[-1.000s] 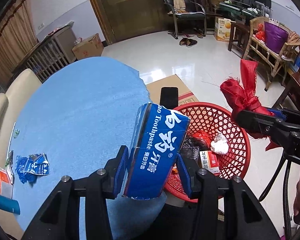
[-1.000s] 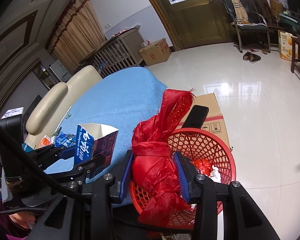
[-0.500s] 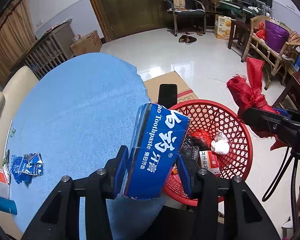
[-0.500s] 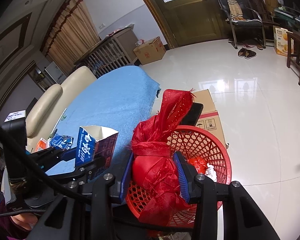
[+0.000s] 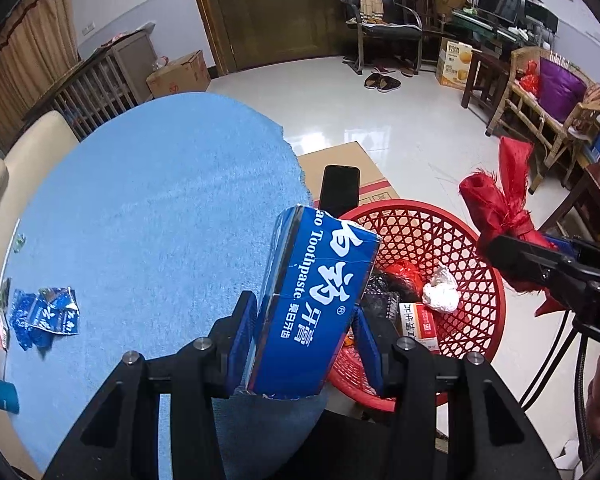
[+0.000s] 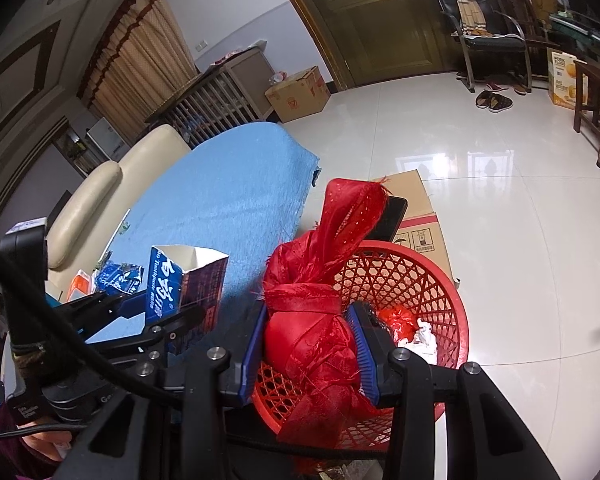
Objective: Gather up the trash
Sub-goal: 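Open the right gripper to drop the red bag while the left releases the toothpaste box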
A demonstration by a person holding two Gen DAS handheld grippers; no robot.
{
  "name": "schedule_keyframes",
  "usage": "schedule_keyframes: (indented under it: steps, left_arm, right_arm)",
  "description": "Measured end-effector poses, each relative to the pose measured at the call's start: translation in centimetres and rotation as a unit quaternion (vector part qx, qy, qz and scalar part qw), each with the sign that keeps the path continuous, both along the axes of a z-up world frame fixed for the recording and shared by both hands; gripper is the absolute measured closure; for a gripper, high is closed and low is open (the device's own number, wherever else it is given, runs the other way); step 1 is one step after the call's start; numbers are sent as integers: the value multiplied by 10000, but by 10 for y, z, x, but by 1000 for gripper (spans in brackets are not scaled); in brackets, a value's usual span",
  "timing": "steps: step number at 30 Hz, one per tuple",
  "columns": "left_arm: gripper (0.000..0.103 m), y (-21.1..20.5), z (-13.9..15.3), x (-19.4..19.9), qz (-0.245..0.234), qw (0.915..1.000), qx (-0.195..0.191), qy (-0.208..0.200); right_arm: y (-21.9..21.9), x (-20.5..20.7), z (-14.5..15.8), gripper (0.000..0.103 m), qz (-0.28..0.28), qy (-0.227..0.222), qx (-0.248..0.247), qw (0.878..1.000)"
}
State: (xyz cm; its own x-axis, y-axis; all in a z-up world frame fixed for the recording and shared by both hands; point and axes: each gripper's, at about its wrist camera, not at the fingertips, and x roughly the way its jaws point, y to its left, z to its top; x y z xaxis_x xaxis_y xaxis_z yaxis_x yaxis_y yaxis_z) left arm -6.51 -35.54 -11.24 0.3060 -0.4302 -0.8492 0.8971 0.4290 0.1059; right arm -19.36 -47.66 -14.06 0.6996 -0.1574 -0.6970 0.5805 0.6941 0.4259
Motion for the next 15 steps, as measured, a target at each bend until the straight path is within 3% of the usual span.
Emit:
schedule_keyframes:
  steps: [15]
  left_arm:
    - [52,2,-13,-18,-434,9987,-116,242]
  right_arm:
    - [2,4,-9,59,62,103,75,9999]
